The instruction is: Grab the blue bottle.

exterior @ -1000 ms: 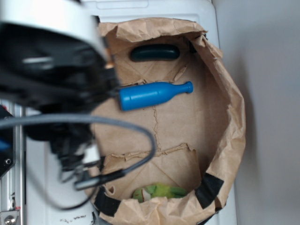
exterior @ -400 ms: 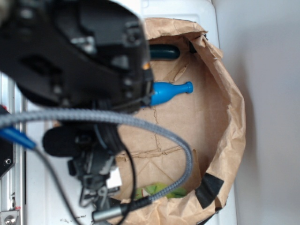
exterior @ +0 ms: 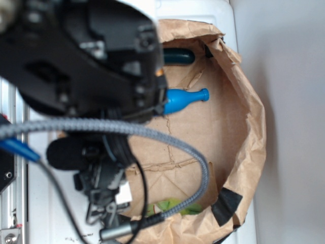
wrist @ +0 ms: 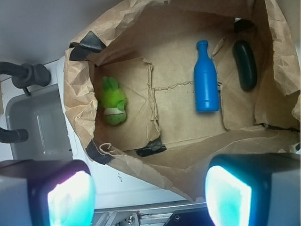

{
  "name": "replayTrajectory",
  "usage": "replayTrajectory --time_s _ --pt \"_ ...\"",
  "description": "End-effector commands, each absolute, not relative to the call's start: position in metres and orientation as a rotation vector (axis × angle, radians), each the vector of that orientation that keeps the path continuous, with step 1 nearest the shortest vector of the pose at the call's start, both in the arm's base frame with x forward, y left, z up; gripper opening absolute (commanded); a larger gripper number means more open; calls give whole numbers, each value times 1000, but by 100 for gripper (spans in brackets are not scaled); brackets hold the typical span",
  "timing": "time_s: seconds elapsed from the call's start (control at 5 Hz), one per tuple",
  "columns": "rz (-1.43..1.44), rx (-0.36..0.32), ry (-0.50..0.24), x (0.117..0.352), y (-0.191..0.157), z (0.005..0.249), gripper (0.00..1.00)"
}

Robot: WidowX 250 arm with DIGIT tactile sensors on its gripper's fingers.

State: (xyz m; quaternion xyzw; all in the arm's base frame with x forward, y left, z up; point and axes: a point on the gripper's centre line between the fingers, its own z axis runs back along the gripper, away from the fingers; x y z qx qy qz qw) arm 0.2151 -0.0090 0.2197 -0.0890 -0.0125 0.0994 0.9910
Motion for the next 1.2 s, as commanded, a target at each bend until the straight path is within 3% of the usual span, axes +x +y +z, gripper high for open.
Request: replayTrajectory --time_s 0.0,0.2,0.4,0.8,1.0 --pt "228 -169 -141 229 5 214 100" --pt "261 -119 -173 247 10 194 100" --pt "294 -63 -224 242 20 186 100" --pt "290 4 -220 250 26 141 100" --pt "277 3 -213 262 24 118 100"
